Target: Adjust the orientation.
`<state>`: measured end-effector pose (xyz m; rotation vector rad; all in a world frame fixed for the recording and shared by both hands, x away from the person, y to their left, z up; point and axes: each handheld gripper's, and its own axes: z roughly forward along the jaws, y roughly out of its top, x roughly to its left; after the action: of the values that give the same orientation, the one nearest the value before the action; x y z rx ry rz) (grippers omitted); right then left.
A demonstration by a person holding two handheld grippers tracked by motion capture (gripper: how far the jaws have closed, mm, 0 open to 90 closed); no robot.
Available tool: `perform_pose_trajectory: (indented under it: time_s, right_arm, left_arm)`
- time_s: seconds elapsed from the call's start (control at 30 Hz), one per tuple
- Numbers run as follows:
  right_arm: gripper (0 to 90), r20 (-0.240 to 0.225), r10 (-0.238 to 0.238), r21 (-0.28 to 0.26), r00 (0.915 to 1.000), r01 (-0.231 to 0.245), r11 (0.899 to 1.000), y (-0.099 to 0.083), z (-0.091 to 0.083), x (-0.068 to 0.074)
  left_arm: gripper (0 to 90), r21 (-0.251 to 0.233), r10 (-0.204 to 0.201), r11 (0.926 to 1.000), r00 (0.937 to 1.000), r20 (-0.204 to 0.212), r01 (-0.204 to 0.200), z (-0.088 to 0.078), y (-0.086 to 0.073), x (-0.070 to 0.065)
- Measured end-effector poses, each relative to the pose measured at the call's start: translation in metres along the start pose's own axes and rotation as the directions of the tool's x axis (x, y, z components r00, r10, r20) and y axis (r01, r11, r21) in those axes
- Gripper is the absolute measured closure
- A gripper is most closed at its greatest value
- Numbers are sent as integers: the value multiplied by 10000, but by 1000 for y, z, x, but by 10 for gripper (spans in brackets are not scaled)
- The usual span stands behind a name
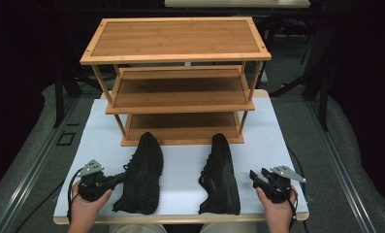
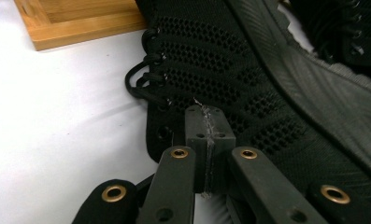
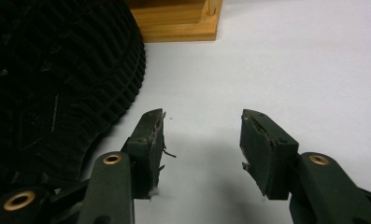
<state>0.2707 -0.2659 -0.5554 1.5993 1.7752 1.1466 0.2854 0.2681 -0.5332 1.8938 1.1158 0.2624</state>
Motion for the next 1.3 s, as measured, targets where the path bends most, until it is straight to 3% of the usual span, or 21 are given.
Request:
perform_pose_trajectory:
  time_s: [0.23, 0.4, 0.43, 0.53, 0.77, 0.8, 0.87, 1.0, 1.13, 1.3]
  right_arm:
    - [493, -31, 80, 134, 10000, -80, 9999, 0, 0, -1]
    - [493, -100, 254, -52, 9996, -255, 9997, -1, 1, -3]
    - [492, -118, 270, -81, 9996, -271, 9996, -1, 1, -3]
    - [491, -104, 258, 89, 9996, -257, 9996, -1, -1, -3]
    - [490, -158, 366, -137, 9992, -368, 9992, -1, 0, -3]
    - [490, -175, 407, -96, 9990, -408, 9991, -1, -1, -4]
    - [490, -168, 430, -152, 9989, -433, 9989, -1, -1, -4]
    - [489, -192, 502, -165, 9986, -505, 9986, -1, -1, -5]
    - [489, -207, 509, 14, 9985, -509, 9987, -1, -1, -5]
    - [488, -234, 569, -39, 9981, -570, 9984, -2, 0, -5]
  left_arm:
    - [900, 226, 216, 9995, 9995, 235, -221, 8, 2, -7]
    - [900, 98, 4, 10000, 9972, 749, -12, 12, 5, -10]
    - [900, 153, 199, 9997, 9975, 681, -210, 13, 7, -13]
    - [900, 187, 354, 9992, 9974, 633, -367, 14, 9, -16]
    - [900, 155, 686, 9975, 9970, 359, -692, 16, 14, -21]
    - [900, 61, 616, 9981, 9963, 607, -620, 17, 15, -22]
    - [900, 122, 659, 9977, 9957, 657, -668, 18, 16, -22]
    - [900, 134, 377, 9992, 9956, 856, -390, 19, 17, -20]
    - [900, 22, 391, 9992, 9916, 1233, -397, 20, 18, -21]
    - [900, 50, 561, 9984, 9903, 1271, -572, 22, 25, -28]
